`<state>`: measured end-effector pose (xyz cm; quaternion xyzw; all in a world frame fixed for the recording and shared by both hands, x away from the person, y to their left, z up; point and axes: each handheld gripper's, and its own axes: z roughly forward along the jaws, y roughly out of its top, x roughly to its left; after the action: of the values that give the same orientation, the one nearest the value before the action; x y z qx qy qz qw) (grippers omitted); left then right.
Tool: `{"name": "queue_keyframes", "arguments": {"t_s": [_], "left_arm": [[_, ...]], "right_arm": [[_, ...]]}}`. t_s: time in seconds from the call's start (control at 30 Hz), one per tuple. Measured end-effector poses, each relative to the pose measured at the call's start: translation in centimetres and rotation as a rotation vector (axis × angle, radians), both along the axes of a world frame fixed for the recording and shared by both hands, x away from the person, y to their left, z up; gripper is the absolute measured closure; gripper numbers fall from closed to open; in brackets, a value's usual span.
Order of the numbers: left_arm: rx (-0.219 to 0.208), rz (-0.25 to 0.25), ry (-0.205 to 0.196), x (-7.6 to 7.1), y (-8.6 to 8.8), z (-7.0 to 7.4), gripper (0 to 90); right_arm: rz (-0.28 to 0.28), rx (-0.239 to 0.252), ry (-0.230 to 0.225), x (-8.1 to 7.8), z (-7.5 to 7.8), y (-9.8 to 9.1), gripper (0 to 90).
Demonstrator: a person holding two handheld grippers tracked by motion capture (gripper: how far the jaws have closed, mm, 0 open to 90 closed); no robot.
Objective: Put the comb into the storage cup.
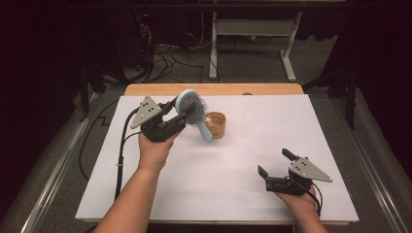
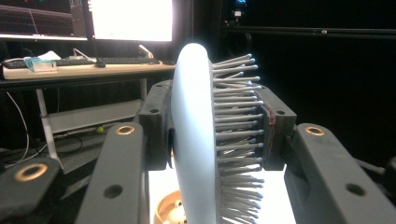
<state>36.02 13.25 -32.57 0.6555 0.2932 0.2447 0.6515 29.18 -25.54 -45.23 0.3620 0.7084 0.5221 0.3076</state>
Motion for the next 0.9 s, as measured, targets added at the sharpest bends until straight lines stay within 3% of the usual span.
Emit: {"name": "queue_keyframes", "arguments": {"t_s": [0.9], "left_arm": [[-0.021,0.001,-0.027,2.7,-1.7,1.8,56.1]], "right_arm": [[0.004,0.007,0.001,0.0,-0.1,0.0,0.2]]}}
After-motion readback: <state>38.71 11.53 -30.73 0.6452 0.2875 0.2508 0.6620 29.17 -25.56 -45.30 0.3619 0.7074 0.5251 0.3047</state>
